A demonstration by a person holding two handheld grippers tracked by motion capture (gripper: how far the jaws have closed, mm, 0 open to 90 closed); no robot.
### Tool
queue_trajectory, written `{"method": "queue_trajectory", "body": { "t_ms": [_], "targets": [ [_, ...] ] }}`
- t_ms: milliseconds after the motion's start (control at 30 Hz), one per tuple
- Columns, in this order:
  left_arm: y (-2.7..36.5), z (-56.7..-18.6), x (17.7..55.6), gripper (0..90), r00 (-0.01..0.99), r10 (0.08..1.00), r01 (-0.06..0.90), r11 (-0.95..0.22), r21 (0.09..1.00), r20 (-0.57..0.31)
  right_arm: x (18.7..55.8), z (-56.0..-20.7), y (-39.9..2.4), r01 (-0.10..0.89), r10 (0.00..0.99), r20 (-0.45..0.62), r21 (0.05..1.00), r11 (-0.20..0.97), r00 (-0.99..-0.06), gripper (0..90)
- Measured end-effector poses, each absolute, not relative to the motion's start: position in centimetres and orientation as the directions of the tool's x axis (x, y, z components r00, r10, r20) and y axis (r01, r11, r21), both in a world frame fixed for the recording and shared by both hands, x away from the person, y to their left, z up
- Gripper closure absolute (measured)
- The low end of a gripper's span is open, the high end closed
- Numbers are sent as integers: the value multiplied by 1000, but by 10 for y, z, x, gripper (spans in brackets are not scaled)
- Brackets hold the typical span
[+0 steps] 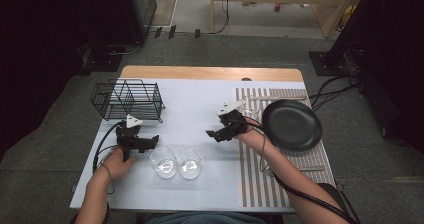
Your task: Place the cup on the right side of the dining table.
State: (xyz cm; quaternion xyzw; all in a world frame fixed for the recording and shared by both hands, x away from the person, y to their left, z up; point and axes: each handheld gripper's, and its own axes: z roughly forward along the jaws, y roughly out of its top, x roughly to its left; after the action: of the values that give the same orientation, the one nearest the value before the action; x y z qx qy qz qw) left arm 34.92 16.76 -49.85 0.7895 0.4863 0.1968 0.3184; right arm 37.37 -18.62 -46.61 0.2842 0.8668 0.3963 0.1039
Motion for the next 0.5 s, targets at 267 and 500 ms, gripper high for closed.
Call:
{"method": "queue_trajectory", "body": {
  "t_ms": [267, 500],
  "targets": [
    [168, -498, 349, 0, 450, 893, 643, -324, 694, 1, 373, -469, -182, 409, 564, 60, 753, 516, -823, 186],
    [168, -498, 349, 0, 450, 893, 643, -324, 694, 1, 371, -471, -178, 400, 553, 57, 751, 525, -831, 186]
  ]
}}
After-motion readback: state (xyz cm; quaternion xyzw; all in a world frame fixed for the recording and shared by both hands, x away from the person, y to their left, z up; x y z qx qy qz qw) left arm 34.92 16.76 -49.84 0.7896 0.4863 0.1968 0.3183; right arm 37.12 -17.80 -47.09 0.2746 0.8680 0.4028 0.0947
